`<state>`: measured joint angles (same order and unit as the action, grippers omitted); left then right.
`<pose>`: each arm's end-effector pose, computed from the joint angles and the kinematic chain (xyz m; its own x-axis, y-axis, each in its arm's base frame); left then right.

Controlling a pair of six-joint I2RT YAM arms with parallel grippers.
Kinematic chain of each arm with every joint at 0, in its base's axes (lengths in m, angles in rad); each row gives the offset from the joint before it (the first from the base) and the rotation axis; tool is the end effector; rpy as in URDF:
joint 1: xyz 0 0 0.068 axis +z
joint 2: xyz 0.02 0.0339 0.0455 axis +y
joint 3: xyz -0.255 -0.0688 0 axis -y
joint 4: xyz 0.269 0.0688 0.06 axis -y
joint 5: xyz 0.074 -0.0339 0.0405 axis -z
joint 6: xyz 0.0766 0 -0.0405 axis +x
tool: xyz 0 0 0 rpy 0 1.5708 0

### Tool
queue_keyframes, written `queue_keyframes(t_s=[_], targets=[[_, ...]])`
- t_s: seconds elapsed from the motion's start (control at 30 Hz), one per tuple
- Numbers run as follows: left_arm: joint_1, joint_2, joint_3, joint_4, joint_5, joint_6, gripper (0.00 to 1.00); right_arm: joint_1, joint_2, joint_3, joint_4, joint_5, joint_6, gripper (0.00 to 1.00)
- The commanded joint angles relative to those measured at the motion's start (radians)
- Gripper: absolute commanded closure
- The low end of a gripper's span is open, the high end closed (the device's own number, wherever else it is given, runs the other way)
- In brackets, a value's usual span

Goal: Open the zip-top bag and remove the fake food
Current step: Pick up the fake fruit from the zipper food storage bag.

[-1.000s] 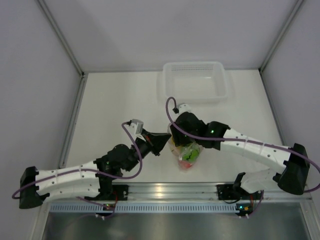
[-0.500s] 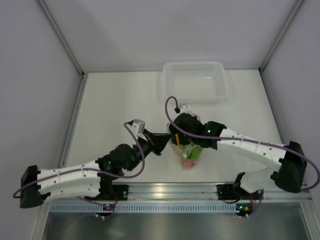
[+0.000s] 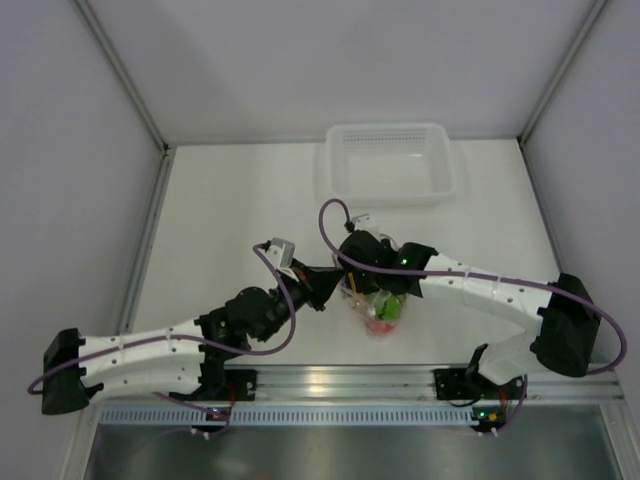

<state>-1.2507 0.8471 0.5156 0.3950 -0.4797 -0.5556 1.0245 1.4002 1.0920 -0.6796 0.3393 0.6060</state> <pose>0.1175 -0.2420 0.2828 -0.3508 -0.4290 -0.8324 0.6028 0.5768 -0.5513 0.1941 0.2702 0.2183 -0.7612 -0.2181 -0.6108 -0.3370 0.9376 0.0852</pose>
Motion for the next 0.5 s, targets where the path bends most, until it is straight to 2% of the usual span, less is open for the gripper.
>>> queue_keyframes(t_s=[0.0,0.1,0.23,0.3,0.33,0.47], targets=[[-0.003,-0.013,0.049,0.054,0.029,-0.004,1.00,0.005,0.051,-0.010,-0.029,0.036,0.011,0.20],[-0.003,-0.023,0.044,0.054,0.033,-0.003,1.00,0.005,0.036,-0.035,0.014,0.049,0.017,0.22],[-0.003,-0.034,0.038,0.054,0.030,-0.001,1.00,0.005,0.030,-0.027,0.022,0.067,0.006,0.38],[-0.003,-0.037,0.034,0.054,0.035,-0.006,1.00,0.003,0.022,-0.030,0.022,0.090,0.006,0.42],[-0.003,-0.040,0.032,0.054,0.036,-0.006,1.00,0.002,0.022,-0.032,0.020,0.095,0.002,0.51],[-0.003,-0.055,0.024,0.053,0.032,0.000,1.00,-0.001,0.005,-0.052,0.025,0.106,0.000,0.64]])
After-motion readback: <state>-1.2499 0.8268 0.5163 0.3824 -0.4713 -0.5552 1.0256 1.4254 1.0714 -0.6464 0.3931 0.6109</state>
